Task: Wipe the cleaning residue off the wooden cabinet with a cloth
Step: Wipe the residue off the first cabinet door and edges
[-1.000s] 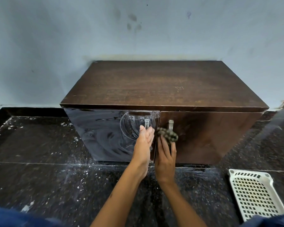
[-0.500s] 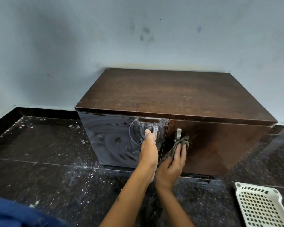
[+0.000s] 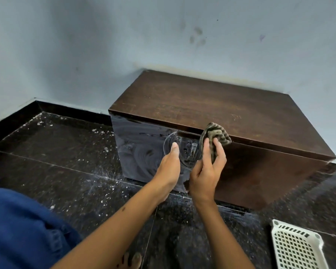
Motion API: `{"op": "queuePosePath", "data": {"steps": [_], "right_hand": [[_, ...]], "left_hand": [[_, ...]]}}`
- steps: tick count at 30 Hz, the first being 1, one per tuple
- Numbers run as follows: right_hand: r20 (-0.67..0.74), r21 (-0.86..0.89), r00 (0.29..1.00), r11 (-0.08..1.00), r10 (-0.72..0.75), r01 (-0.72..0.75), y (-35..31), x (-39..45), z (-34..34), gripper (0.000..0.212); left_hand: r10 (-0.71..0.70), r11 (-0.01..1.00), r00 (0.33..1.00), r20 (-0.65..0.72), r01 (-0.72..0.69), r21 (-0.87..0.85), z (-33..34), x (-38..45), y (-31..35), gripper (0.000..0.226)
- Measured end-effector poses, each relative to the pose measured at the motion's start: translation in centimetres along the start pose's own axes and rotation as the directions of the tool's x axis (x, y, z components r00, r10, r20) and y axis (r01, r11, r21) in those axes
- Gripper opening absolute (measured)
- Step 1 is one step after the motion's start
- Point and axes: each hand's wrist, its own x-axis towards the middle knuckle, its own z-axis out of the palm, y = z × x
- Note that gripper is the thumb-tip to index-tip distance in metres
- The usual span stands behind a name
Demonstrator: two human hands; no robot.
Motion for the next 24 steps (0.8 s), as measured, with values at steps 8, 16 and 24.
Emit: {"op": "queuePosePath", "data": {"steps": [8,16,24], "right_hand": [[0.096,-0.247,0.992,0.964,-0.079,0.101,4.1,-1.1,2.5,0.048],[0.121,-0.12,0.978,0.981,0.169,-0.154,3.9,-3.8,3.7,0.045],[0.111,0.112,0.796,0.788,0.595,-0.605,0.7,-2.1,3.7,0.037]], "left_hand": [[0.0,0.981,0.994,0.113,0.022,-0.192,1.5,2.2,-0.9,0.062],[0.043,0.972,0.982,0.182,0.001,-0.236,2.1,3.3,-0.7,0.061],[0.0,0.993,0.983,0.181,0.021,-0.117,1.8,4.0,-0.8,0.064]]}}
